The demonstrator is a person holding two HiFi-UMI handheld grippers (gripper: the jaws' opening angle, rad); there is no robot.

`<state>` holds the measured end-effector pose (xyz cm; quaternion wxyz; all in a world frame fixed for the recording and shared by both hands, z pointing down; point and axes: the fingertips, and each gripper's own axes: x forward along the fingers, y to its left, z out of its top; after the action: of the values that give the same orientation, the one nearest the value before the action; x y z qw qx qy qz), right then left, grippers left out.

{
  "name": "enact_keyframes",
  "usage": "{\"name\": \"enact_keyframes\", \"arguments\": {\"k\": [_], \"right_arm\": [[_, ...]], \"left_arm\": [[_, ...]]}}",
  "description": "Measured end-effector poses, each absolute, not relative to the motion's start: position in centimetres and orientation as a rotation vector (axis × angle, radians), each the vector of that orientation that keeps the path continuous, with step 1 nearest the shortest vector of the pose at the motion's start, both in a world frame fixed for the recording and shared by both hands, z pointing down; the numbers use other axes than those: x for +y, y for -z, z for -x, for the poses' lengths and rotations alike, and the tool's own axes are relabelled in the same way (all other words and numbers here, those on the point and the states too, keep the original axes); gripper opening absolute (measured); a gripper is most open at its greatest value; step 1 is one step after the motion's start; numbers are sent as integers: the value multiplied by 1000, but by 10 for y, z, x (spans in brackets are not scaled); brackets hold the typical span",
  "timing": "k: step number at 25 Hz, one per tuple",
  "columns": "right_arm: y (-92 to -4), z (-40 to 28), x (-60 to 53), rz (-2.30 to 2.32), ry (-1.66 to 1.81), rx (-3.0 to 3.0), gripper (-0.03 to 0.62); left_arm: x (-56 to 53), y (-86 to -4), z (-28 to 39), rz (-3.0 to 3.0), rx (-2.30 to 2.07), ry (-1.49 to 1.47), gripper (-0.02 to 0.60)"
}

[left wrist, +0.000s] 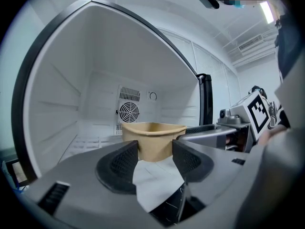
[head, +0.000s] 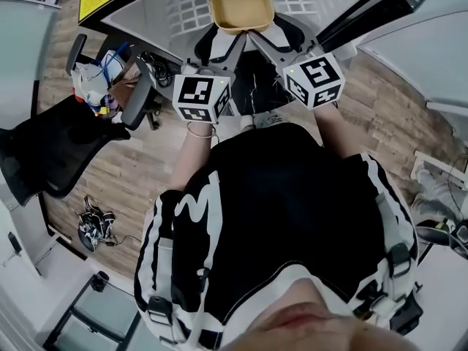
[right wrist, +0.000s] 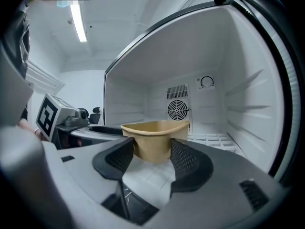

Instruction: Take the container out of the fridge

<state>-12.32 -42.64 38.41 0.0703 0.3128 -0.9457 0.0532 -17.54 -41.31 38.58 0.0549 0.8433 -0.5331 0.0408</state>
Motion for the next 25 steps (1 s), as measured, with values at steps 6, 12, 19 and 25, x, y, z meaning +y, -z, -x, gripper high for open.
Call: {"name": "enact_keyframes", "arguments": {"k": [6,12,19,25], "right_arm": [[-380,126,-417,-979,-153,-2855,244],[-376,127,-408,-1017,-137,-2861,244],[-375,126,-394,-1070,-130,-2875,244],[-372,125,-383,-1083,-133,-2886,244]], "left_arm": [[-405,-382,178,-2586,-1604,-90,230],[-396,-377,180,-2623,-1586,-87,230],[-383,-375,179,-2658,-1560,-74,229],[-373,-371,179,-2677,-1560,-76,229]]}}
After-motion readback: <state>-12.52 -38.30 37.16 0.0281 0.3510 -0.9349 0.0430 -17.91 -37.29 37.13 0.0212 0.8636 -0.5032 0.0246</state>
